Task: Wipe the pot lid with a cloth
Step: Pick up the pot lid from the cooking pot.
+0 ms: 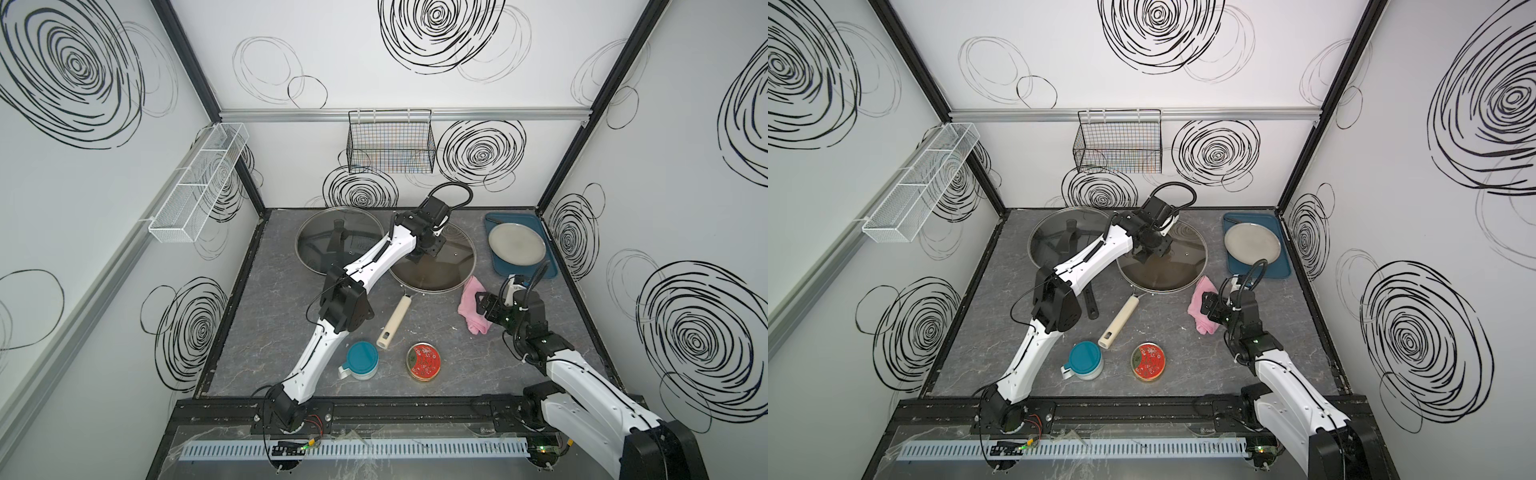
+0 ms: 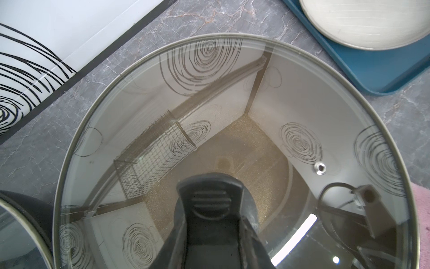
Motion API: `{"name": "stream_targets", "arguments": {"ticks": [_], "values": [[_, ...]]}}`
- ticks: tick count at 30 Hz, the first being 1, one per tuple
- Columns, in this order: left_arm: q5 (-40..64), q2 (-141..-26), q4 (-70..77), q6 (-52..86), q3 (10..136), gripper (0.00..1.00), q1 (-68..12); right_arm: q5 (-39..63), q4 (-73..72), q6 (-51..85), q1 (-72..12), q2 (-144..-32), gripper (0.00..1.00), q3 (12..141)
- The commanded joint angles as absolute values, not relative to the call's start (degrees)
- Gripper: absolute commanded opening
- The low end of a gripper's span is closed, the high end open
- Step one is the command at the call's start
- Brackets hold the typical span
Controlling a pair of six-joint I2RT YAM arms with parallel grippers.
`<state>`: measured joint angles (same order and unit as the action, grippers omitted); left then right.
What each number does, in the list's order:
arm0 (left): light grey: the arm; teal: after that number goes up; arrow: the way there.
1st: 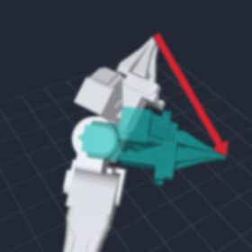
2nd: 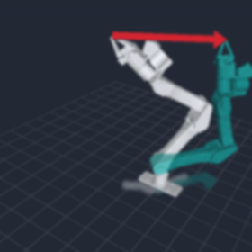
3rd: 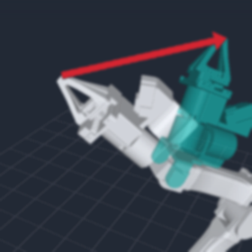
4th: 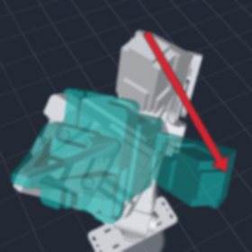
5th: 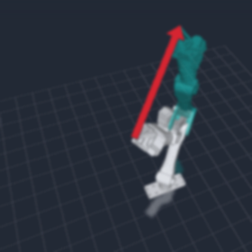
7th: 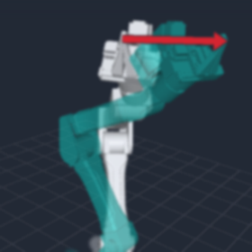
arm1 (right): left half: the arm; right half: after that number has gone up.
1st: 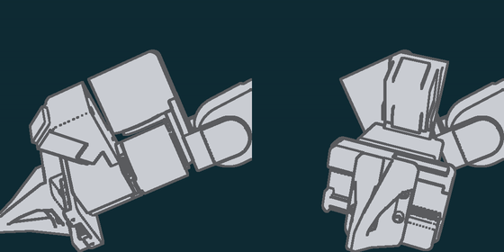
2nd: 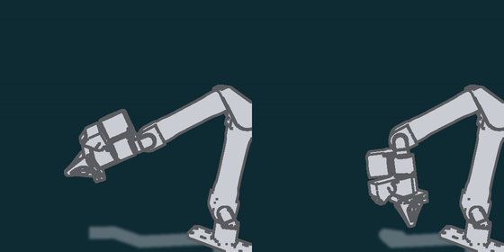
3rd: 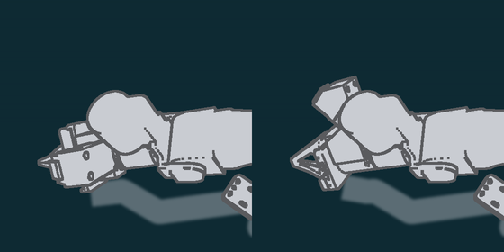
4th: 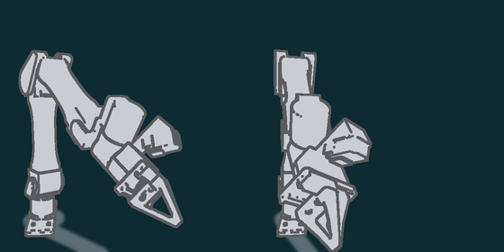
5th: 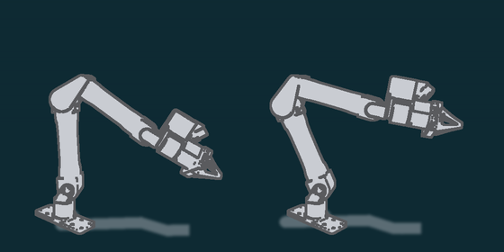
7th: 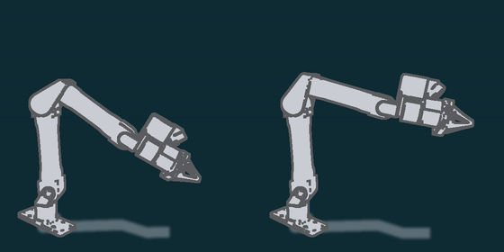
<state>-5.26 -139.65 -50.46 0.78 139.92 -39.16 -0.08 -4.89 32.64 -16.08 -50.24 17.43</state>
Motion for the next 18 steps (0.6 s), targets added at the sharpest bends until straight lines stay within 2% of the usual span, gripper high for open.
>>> {"name": "stream_targets", "arguments": {"ticks": [1, 18], "values": [[-7.8, -136.8, -46.6, 2.6, 137.1, 0.0, -39.6, -1.5, -4.5, 32.8, -16.5, -49.7, 0.85, 17.6], [-9.4, -126.5, -40.5, 3.7, 135.1, 0.0, -39.6, -9.8, 1.9, 32.2, -20.6, -60.9, 0.83, 22.2]]}}
